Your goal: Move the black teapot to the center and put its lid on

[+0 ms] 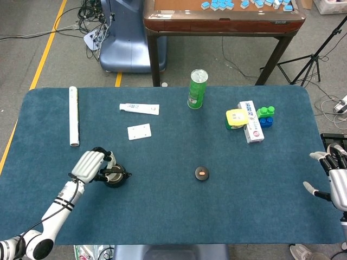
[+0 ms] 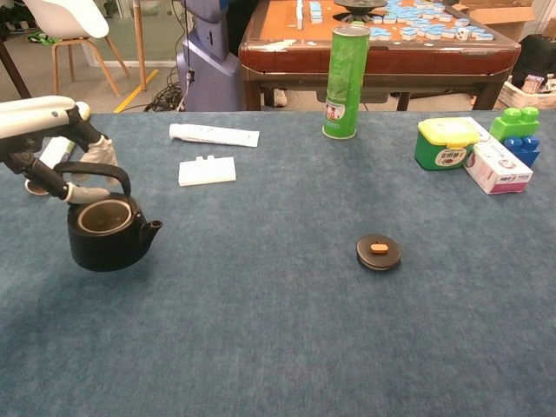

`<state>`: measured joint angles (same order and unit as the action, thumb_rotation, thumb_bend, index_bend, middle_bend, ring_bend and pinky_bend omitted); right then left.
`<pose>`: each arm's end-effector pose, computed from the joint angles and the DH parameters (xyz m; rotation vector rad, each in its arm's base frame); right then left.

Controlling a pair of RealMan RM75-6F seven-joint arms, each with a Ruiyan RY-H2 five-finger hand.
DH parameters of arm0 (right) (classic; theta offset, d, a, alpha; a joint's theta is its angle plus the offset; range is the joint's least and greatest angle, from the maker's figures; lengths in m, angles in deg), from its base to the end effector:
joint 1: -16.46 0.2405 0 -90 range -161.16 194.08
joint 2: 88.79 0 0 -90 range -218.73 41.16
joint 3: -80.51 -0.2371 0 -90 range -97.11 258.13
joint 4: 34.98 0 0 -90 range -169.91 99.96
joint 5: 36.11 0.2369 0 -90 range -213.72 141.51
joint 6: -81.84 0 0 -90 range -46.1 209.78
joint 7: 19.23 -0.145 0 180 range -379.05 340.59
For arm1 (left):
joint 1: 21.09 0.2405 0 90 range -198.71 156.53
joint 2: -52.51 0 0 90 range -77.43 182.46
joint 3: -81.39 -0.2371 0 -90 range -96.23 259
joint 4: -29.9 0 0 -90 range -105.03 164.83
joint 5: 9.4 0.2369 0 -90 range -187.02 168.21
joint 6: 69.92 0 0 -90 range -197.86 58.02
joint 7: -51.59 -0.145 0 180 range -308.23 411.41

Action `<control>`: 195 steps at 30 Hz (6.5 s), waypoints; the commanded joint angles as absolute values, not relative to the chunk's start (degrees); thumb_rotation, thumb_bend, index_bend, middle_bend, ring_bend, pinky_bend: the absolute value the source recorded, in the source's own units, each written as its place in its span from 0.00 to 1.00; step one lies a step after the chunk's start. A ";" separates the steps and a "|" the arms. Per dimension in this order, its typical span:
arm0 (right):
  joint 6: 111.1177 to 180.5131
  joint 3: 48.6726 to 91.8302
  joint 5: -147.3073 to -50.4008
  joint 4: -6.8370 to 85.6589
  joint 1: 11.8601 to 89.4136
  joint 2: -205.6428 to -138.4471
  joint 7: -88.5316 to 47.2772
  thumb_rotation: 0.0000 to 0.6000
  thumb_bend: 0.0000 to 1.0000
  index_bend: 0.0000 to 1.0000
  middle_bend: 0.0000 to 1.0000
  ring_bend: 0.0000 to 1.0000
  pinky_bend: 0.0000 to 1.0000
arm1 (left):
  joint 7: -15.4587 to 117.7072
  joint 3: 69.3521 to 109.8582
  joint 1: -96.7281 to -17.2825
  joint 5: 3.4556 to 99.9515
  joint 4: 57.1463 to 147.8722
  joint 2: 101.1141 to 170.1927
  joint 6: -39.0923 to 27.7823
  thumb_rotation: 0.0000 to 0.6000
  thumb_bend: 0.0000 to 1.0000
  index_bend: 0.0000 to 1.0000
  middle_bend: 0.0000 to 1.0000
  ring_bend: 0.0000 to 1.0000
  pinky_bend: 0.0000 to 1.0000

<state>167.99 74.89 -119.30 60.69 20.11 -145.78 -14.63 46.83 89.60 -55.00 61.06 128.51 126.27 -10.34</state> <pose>-0.3077 -0.1871 0.1713 1.3416 -0.7731 0.8061 -0.1629 0.3039 0.0240 -1.7475 -1.1410 -1.0658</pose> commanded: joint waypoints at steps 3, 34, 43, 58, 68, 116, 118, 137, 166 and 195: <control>168.12 74.91 -119.23 60.44 19.95 -145.83 -14.85 1.00 0.17 0.28 0.28 0.11 0.18 | 46.29 91.14 -56.64 60.58 129.12 126.58 -11.38 1.00 0.26 0.79 0.48 0.36 0.20; 168.36 74.99 -117.70 59.79 18.72 -145.59 -15.58 1.00 0.17 0.28 0.28 0.11 0.18 | 41.59 96.20 -69.64 51.78 119.86 140.10 -19.59 1.00 0.26 0.79 0.48 0.36 0.20; 168.05 74.82 -116.91 59.42 18.55 -145.56 -15.77 1.00 0.17 0.28 0.28 0.11 0.18 | 40.52 97.00 -72.50 48.98 116.46 143.64 -21.02 1.00 0.26 0.79 0.48 0.36 0.20; 168.15 74.79 -116.68 58.28 18.09 -145.56 -17.15 1.00 0.17 0.28 0.28 0.11 0.18 | 38.73 97.94 -75.98 45.42 114.37 147.12 -21.84 1.00 0.26 0.79 0.48 0.36 0.20; 168.73 74.87 -116.50 57.91 17.38 -145.48 -17.72 1.00 0.17 0.28 0.28 0.11 0.18 | 37.55 97.72 -77.68 43.56 112.15 149.04 -22.37 1.00 0.26 0.79 0.48 0.36 0.20; 169.22 74.74 -118.21 58.24 17.46 -145.59 -17.51 1.00 0.17 0.28 0.28 0.11 0.18 | 36.04 97.52 -76.99 34.80 112.48 145.89 -19.64 1.00 0.25 0.17 0.25 0.29 0.20; 169.41 74.75 -118.32 58.44 17.38 -145.48 -17.37 1.00 0.17 0.28 0.28 0.11 0.18 | 35.84 97.45 -76.88 34.24 112.19 145.75 -19.67 1.00 0.25 0.17 0.25 0.29 0.20; 170.21 74.84 -118.73 58.57 16.96 -145.33 -17.73 1.00 0.17 0.28 0.28 0.11 0.18 | 36.72 97.71 -76.35 34.98 115.53 145.14 -19.21 1.00 0.22 0.17 0.25 0.29 0.20; 162.85 76.05 -125.90 63.36 23.23 -141.90 -16.48 1.00 0.17 0.28 0.28 0.11 0.18 | 48.72 90.98 -55.29 53.61 128.86 126.80 0.42 1.00 0.19 0.15 0.24 0.27 0.20; 132.59 75.84 -126.56 67.74 46.04 -150.27 -7.56 1.00 0.17 0.34 0.29 0.11 0.18 | 49.99 81.85 -34.92 67.48 130.21 119.89 16.63 1.00 0.19 0.15 0.24 0.27 0.20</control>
